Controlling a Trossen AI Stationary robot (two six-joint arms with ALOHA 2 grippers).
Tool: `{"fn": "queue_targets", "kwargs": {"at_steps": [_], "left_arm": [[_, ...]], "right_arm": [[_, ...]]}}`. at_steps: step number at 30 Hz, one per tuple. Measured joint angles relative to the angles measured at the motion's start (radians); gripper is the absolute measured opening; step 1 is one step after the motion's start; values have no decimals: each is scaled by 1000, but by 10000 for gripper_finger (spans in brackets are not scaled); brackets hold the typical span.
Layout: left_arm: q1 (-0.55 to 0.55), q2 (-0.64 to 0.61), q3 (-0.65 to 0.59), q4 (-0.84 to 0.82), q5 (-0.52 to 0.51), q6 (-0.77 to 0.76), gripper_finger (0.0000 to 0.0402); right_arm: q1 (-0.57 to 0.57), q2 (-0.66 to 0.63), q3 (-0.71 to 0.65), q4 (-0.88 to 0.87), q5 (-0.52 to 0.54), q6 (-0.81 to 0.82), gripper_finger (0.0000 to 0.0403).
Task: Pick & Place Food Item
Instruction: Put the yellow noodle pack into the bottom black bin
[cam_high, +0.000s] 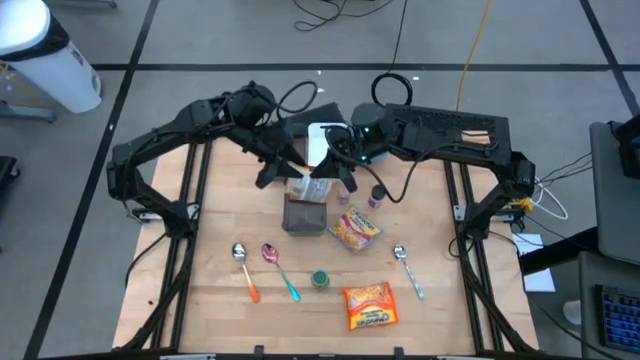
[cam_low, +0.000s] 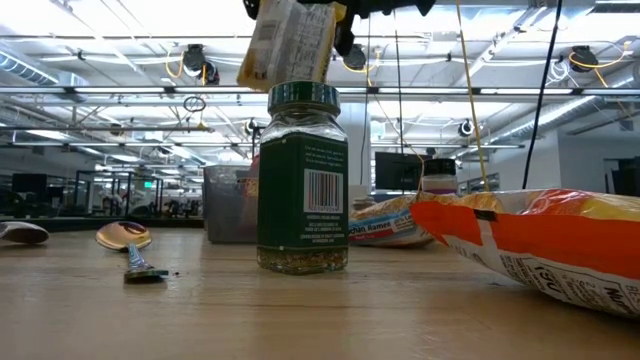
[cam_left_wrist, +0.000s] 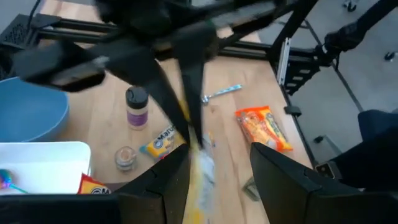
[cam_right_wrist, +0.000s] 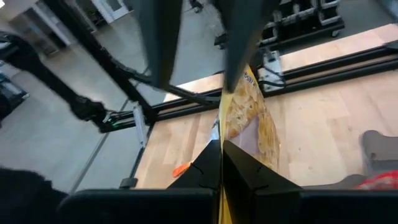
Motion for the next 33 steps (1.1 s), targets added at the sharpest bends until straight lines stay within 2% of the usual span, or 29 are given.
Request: {"fn": "queue_targets", "kwargs": {"at_steps": [25,28,33], "left_arm": [[-8,63,0,-13,17,-52,174],[-6,63,0,-23,16,-50,161],[-6,63,0,-35,9,-43,111]], "right_arm": [[31,0,0,31,6,-4,0],[31,0,0,22,5,-6,0],[31,0,0,18,6,-7,0]]}}
